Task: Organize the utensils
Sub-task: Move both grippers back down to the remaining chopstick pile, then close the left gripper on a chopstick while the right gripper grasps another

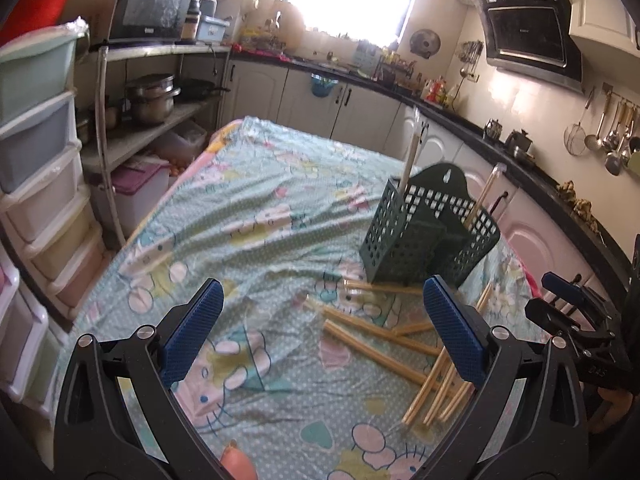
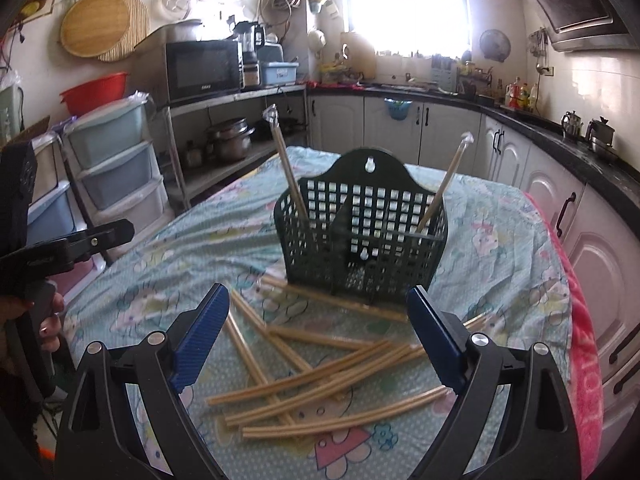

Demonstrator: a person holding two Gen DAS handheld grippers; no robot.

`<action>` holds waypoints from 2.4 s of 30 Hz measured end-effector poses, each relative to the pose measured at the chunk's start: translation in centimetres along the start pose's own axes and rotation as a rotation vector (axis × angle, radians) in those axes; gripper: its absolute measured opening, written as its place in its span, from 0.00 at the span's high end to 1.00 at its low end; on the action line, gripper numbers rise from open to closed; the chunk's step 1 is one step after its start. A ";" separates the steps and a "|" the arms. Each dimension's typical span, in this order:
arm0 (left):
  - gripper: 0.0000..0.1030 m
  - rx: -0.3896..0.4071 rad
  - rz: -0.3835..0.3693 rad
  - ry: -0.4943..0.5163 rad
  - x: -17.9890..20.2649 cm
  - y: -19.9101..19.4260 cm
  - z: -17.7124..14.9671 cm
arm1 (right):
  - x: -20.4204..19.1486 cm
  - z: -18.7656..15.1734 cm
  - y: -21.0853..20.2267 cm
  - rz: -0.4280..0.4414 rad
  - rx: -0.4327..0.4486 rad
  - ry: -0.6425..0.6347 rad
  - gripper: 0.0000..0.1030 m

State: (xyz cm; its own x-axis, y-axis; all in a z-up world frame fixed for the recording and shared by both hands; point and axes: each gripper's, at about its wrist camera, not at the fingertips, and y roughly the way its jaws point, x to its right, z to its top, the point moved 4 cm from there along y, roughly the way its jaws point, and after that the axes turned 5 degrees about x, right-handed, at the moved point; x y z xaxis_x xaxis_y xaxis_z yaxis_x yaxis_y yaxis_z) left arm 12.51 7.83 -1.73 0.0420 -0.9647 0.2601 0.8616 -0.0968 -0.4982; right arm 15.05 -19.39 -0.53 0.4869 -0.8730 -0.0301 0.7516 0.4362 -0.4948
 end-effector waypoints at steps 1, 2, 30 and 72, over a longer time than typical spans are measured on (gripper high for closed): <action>0.10 -0.011 -0.002 -0.003 0.0 0.2 -0.3 | -0.1 -0.3 0.0 0.002 -0.008 0.000 0.15; 0.10 -0.020 -0.006 -0.006 0.0 0.3 -0.6 | -0.1 -0.6 0.1 0.001 -0.018 -0.001 0.15; 0.28 -0.256 -0.146 -0.134 2.7 6.7 -6.1 | 8.2 -5.4 0.4 -0.157 -0.121 0.119 0.15; 0.86 -0.367 -0.071 -0.414 -2.2 14.2 -5.7 | 20.7 -6.1 12.7 -0.217 -0.381 0.609 0.72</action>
State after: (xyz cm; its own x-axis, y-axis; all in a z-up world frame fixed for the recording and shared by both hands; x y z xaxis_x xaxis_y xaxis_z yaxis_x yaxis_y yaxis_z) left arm 21.81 7.20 -14.12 0.2493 -0.7833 0.5694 0.6401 -0.3079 -0.7039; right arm 32.00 -33.21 -12.73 -0.0704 -0.9454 -0.3183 0.5427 0.2315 -0.8074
